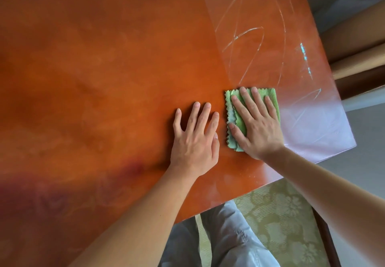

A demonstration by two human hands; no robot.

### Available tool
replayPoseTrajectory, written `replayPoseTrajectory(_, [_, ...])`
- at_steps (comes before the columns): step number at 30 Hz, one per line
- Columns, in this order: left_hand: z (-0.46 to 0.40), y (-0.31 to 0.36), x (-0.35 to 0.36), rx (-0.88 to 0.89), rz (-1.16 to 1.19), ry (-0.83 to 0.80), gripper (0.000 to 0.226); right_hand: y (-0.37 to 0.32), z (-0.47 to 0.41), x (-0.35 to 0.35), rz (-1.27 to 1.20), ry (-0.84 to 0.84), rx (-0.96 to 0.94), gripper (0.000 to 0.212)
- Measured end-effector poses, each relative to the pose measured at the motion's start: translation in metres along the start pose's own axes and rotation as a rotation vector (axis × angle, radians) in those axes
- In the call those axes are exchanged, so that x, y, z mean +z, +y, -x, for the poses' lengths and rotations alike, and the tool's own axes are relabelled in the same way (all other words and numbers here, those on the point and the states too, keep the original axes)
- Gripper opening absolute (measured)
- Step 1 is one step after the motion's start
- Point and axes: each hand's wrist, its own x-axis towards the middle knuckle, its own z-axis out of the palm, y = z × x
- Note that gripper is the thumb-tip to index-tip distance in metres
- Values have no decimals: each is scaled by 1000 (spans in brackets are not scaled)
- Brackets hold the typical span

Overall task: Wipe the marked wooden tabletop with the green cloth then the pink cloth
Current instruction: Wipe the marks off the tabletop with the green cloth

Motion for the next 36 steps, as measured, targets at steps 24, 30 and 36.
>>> replayPoseTrajectory(24, [-1, 1, 2, -39, -41, 0, 51, 15, 45, 0, -49, -2, -18, 66])
replayPoseTrajectory(30, [-5, 3, 1, -56, -85, -23, 54, 21, 35, 1, -31, -1, -73, 67])
replayPoseTrajectory(36, [-46, 7, -8, -114, -65, -11, 58, 36, -24, -4, 23, -21, -133, 70])
